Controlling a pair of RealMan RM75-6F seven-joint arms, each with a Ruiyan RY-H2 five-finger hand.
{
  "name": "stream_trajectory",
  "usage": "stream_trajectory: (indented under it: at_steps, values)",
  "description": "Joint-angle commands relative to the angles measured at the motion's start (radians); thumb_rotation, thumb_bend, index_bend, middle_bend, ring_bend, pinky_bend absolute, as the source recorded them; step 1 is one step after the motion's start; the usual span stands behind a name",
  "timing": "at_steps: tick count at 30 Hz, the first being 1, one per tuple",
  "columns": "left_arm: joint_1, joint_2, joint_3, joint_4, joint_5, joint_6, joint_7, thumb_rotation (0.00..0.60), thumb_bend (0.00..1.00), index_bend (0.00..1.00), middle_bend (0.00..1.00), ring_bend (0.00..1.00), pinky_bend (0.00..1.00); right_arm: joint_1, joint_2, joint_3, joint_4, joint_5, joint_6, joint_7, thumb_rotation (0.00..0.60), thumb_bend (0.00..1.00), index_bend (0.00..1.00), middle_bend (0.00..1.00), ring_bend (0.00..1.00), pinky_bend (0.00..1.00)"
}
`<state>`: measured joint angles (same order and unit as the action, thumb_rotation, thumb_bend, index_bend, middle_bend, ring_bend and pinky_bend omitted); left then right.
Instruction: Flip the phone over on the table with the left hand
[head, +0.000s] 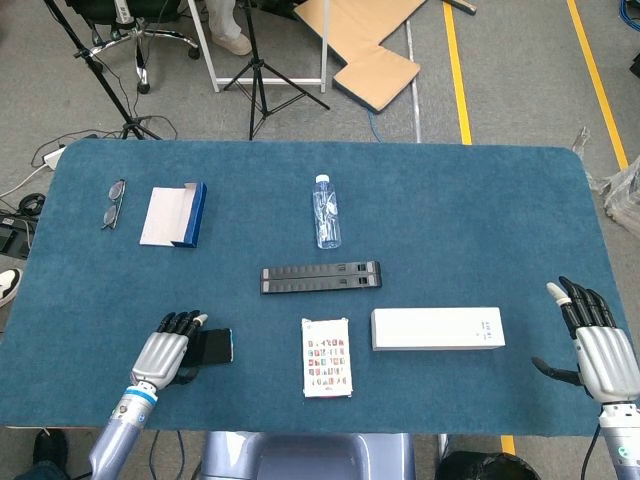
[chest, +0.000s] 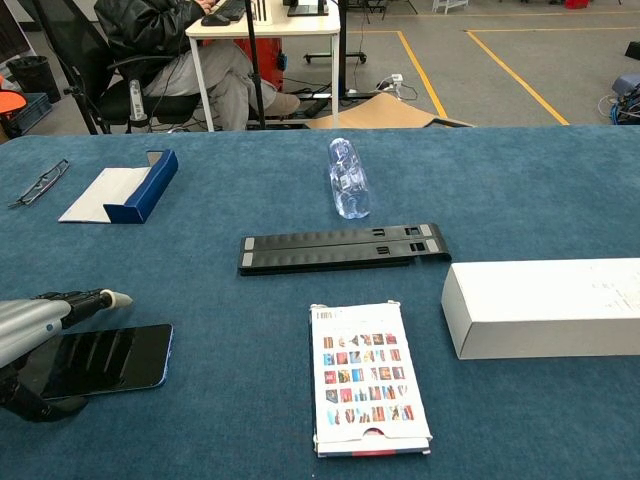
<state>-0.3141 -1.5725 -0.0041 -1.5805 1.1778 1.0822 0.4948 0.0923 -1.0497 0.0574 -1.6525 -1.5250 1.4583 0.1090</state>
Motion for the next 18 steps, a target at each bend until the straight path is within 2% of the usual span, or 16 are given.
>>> stream_trajectory:
  at_steps: [1, 3, 13, 18]
  values:
    - [-0.005, 0.000, 0.001, 0.006, -0.004, -0.003, -0.004, 0.600, 0.34, 0.00, 0.00, 0.00, 0.03, 0.000, 0.000, 0.000, 0.000, 0.001, -0.001, 0.000, 0.600, 0.00, 0.00, 0.00, 0.00, 0.00]
    - [-0.006, -0.001, 0.003, 0.010, 0.001, -0.001, -0.008, 0.600, 0.37, 0.01, 0.00, 0.02, 0.05, 0.000, 0.000, 0.000, 0.000, 0.001, -0.001, -0.001, 0.600, 0.00, 0.00, 0.00, 0.00, 0.00]
    - [0.007, 0.005, 0.040, 0.025, 0.083, 0.058, -0.012, 0.600, 0.80, 0.27, 0.22, 0.20, 0.20, 0.003, -0.002, 0.000, 0.002, 0.002, -0.004, 0.003, 0.600, 0.00, 0.00, 0.00, 0.00, 0.00]
    - [0.002, 0.053, 0.053, -0.050, 0.065, 0.038, 0.009, 0.600, 0.87, 0.29, 0.26, 0.25, 0.26, 0.003, -0.002, -0.001, 0.000, 0.002, -0.005, 0.003, 0.600, 0.00, 0.00, 0.00, 0.00, 0.00]
